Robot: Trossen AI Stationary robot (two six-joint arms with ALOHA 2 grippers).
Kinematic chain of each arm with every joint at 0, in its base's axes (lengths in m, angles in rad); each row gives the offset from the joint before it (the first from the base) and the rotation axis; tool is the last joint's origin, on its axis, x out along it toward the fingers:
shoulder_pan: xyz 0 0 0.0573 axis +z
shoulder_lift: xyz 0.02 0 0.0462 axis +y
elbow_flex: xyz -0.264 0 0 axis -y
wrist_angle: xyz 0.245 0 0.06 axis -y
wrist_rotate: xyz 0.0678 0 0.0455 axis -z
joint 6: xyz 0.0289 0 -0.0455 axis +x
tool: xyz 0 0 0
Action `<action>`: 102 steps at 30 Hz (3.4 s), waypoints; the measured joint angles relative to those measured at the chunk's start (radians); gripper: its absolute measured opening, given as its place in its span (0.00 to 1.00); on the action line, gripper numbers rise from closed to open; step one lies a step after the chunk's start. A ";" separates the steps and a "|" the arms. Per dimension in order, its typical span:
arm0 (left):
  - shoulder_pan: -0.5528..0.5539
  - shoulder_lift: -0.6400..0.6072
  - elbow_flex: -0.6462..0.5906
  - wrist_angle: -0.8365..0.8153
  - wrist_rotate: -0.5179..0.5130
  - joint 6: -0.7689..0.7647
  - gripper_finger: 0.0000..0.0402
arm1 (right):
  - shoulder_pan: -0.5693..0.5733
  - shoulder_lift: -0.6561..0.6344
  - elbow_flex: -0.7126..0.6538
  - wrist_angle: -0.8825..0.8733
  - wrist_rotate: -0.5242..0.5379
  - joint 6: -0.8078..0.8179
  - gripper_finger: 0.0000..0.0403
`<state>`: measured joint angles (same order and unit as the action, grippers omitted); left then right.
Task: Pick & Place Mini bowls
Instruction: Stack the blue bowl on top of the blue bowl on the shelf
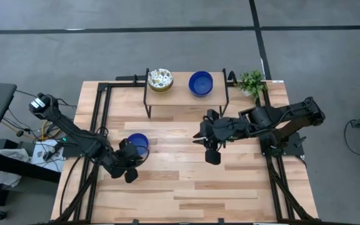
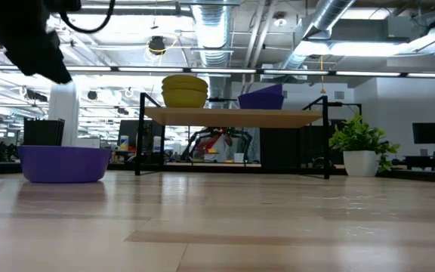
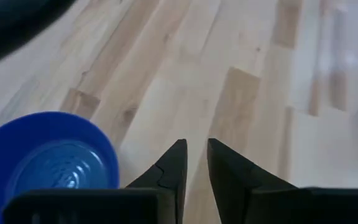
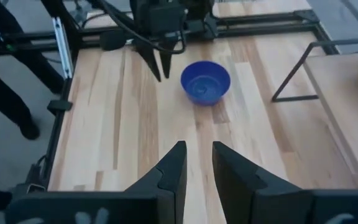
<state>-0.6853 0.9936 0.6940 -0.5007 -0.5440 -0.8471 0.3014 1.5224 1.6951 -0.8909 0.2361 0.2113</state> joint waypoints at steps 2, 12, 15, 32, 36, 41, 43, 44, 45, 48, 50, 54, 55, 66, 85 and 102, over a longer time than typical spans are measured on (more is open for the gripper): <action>0.016 0.028 0.000 0.000 -0.004 0.000 0.15 | 0.000 0.007 -0.002 -0.007 0.000 0.000 0.17; 0.106 0.094 0.000 -0.042 0.078 -0.030 0.19 | 0.000 0.038 -0.002 -0.027 -0.002 0.000 0.17; 0.148 0.094 0.000 -0.136 0.176 -0.090 0.25 | 0.000 0.038 0.000 -0.026 -0.002 0.000 0.17; 0.218 0.094 -0.003 -0.193 0.283 -0.024 0.37 | 0.000 0.038 0.000 -0.029 -0.002 0.000 0.17; 0.218 0.094 -0.024 -0.190 0.284 -0.022 0.36 | 0.000 0.038 0.000 -0.029 -0.002 0.000 0.17; 0.218 0.094 -0.063 -0.143 0.287 -0.025 0.36 | 0.000 0.038 0.000 -0.028 -0.001 0.000 0.17; 0.218 0.094 -0.075 -0.130 0.287 -0.025 0.36 | 0.000 0.038 0.000 -0.028 -0.001 0.000 0.17; 0.218 0.094 -0.079 -0.129 0.287 -0.025 0.36 | 0.000 0.038 0.000 -0.028 -0.001 0.000 0.17; 0.218 0.094 -0.084 -0.126 0.287 -0.025 0.36 | 0.000 0.038 0.000 -0.028 -0.001 0.000 0.17; 0.218 0.094 -0.095 -0.125 0.287 -0.025 0.36 | 0.000 0.038 0.000 -0.027 -0.001 0.000 0.17; 0.218 0.094 -0.101 -0.120 0.287 -0.025 0.36 | 0.000 0.038 0.000 -0.027 -0.001 0.007 0.17; 0.218 0.094 -0.103 -0.118 0.287 -0.021 0.36 | 0.000 0.038 0.000 -0.027 0.000 0.017 0.17; 0.218 0.094 -0.103 -0.119 0.288 -0.018 0.36 | 0.000 0.038 0.000 -0.027 0.000 0.017 0.17; 0.211 0.094 -0.101 -0.083 0.355 0.039 0.03 | -0.001 0.038 0.000 -0.027 0.000 0.018 0.17; 0.178 0.094 -0.101 0.364 0.158 0.056 0.02 | -0.051 0.038 0.000 0.011 0.099 0.120 0.17; 0.156 0.154 -0.101 0.411 0.171 0.057 0.02 | -0.134 0.052 -0.001 0.004 0.111 0.208 0.17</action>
<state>-0.5293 1.1476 0.5930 -0.0898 -0.3727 -0.7903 0.1675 1.5747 1.6943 -0.8870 0.3474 0.4191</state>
